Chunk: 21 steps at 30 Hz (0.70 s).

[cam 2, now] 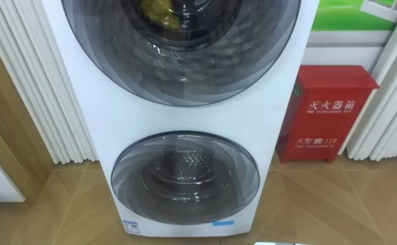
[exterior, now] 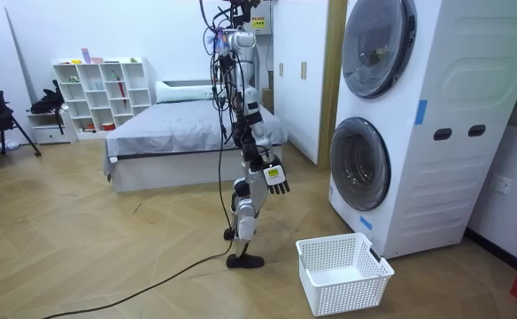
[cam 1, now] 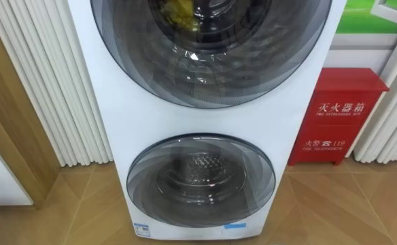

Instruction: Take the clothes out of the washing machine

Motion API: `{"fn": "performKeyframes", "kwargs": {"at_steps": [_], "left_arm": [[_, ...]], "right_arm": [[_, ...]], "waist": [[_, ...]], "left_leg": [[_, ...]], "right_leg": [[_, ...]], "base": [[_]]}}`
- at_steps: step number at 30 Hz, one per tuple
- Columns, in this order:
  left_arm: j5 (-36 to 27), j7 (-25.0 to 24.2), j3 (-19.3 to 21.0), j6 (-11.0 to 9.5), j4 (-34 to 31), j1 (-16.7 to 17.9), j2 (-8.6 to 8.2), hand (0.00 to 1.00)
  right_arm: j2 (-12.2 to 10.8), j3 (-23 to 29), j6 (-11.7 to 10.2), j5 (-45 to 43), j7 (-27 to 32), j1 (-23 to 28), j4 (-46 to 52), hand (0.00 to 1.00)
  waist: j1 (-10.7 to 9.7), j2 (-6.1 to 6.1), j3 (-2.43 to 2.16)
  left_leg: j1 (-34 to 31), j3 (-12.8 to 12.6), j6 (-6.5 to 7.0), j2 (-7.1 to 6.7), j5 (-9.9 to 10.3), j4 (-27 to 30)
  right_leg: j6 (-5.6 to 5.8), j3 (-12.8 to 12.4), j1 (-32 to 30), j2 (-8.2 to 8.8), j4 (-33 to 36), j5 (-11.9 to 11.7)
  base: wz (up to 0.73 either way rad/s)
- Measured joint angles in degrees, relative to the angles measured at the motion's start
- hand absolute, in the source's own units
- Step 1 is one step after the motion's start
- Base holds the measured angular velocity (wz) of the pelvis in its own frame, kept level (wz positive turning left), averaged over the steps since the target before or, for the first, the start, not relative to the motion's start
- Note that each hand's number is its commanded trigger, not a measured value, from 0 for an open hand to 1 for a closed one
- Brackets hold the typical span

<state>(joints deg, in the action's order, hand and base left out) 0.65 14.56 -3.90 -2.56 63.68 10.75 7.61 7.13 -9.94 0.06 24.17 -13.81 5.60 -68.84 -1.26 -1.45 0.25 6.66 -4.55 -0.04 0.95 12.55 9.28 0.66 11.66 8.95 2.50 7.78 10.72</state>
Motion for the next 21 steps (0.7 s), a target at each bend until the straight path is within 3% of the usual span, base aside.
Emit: {"fn": "performKeyframes", "kwargs": {"at_steps": [21], "left_arm": [[0.1, -0.4, 1.5, 0.0, 0.0, 0.0, -0.01, 0.00]], "right_arm": [[0.0, 0.0, 0.0, 0.5, 1.7, -0.1, 0.0, 0.00]], "waist": [[0.3, -0.61, 0.08]], "left_leg": [[0.0, 0.0, 0.00, 0.04, 0.0, 0.1]], "right_leg": [[0.00, 0.1, 0.1, -0.03, 0.0, 0.0]], "base": [[0.00]]}}
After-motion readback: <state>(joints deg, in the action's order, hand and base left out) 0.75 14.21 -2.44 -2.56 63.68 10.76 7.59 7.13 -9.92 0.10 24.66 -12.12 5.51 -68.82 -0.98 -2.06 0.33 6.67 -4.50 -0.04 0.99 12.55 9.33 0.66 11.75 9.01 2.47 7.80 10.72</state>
